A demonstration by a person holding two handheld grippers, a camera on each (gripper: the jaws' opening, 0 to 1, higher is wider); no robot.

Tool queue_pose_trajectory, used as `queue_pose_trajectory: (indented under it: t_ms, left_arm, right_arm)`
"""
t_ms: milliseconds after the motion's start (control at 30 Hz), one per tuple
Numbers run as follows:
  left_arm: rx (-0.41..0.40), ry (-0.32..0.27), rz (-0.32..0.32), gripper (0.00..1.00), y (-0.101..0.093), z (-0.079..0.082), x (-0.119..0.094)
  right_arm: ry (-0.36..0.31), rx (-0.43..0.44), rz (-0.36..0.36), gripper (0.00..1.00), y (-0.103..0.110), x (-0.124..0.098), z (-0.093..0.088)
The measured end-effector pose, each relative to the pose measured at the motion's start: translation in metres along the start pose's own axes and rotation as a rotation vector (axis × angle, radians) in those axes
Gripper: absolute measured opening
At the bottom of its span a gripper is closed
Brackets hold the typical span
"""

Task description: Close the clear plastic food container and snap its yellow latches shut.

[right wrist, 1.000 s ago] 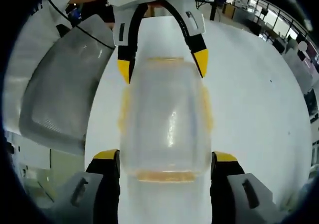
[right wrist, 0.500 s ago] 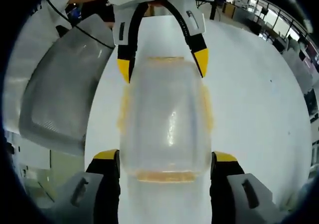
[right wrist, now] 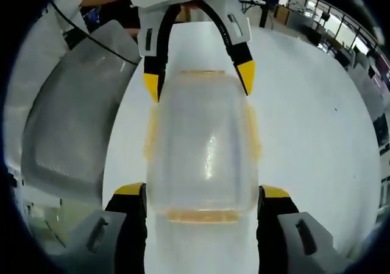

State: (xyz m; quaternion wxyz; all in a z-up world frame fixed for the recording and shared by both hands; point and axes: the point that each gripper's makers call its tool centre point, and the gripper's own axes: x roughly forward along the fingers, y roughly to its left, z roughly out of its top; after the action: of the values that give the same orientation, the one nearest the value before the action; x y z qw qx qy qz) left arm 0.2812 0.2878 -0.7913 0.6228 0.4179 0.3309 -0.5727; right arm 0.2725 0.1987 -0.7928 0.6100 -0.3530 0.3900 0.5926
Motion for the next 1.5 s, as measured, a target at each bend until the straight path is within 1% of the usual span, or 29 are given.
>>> queue_pose_trajectory:
  t_ms: [267, 567, 700, 1100, 1500]
  left_arm:
    - [-0.015, 0.006, 0.007, 0.72, -0.001, -0.023, -0.011]
    - [-0.021, 0.006, 0.009, 0.72, -0.001, -0.04, -0.019]
    - [-0.02, 0.003, 0.006, 0.72, 0.0, -0.046, -0.022]
    - [-0.019, -0.005, 0.005, 0.72, 0.002, -0.059, -0.026]
    - [-0.01, -0.012, 0.004, 0.73, 0.002, -0.062, -0.024]
  right_arm:
    - [-0.004, -0.014, 0.005, 0.71, 0.001, 0.011, 0.022]
    - [-0.005, -0.02, 0.008, 0.71, 0.002, 0.02, 0.039]
    - [-0.004, -0.019, 0.007, 0.71, 0.001, 0.022, 0.044]
    - [0.002, -0.015, 0.005, 0.71, 0.0, 0.03, 0.056]
    - [0.01, -0.015, 0.008, 0.71, 0.0, 0.032, 0.056]
